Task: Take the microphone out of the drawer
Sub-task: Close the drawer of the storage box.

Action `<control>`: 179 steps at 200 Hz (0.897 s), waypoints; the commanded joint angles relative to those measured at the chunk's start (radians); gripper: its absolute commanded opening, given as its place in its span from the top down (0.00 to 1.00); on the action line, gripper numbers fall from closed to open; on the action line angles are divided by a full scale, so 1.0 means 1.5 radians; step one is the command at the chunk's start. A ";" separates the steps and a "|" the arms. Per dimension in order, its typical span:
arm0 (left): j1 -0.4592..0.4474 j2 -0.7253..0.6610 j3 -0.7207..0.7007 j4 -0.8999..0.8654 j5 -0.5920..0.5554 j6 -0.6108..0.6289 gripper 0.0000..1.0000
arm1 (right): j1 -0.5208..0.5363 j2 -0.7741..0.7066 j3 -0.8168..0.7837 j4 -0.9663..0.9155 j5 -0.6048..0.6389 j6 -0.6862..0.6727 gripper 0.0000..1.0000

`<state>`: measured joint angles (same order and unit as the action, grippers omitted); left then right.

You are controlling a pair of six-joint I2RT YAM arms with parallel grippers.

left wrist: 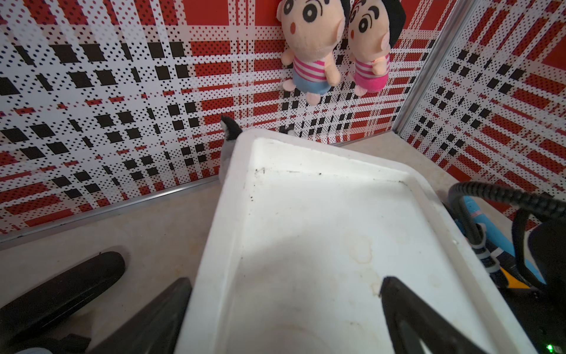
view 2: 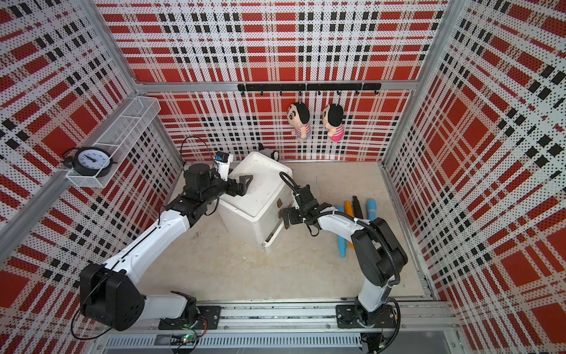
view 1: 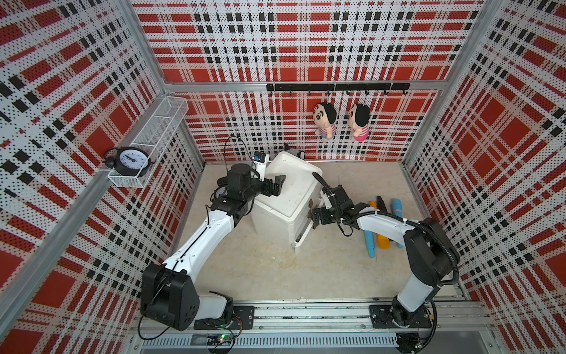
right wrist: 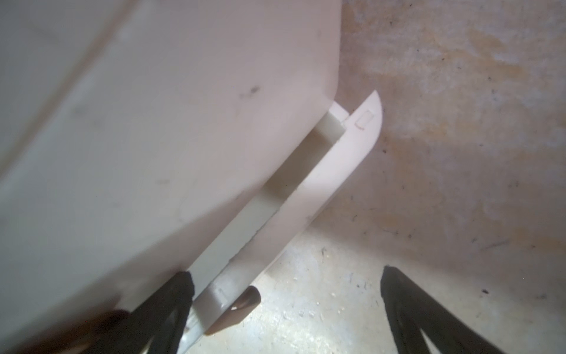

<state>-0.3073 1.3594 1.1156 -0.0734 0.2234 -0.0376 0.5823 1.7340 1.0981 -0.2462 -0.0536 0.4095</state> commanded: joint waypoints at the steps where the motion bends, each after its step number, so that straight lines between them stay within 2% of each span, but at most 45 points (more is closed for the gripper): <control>1: -0.017 0.018 -0.009 -0.050 0.036 -0.019 0.02 | 0.012 0.007 0.032 0.053 -0.014 0.019 0.00; 35: -0.010 0.019 -0.005 -0.047 0.025 -0.036 0.02 | 0.010 0.006 0.015 0.036 0.008 0.044 0.00; 92: -0.003 0.013 -0.010 -0.033 0.002 -0.058 0.02 | 0.007 0.041 -0.004 0.038 0.023 0.142 0.00; 143: 0.007 0.009 -0.013 -0.027 -0.027 -0.069 0.02 | 0.007 0.033 -0.010 0.000 0.080 0.135 0.00; 179: 0.013 0.010 -0.011 -0.026 -0.029 -0.069 0.02 | 0.006 0.022 -0.015 -0.028 0.088 0.117 0.00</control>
<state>-0.2962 1.3590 1.1160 -0.0570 0.1780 -0.1085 0.5873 1.7710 1.0985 -0.2356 0.0162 0.6037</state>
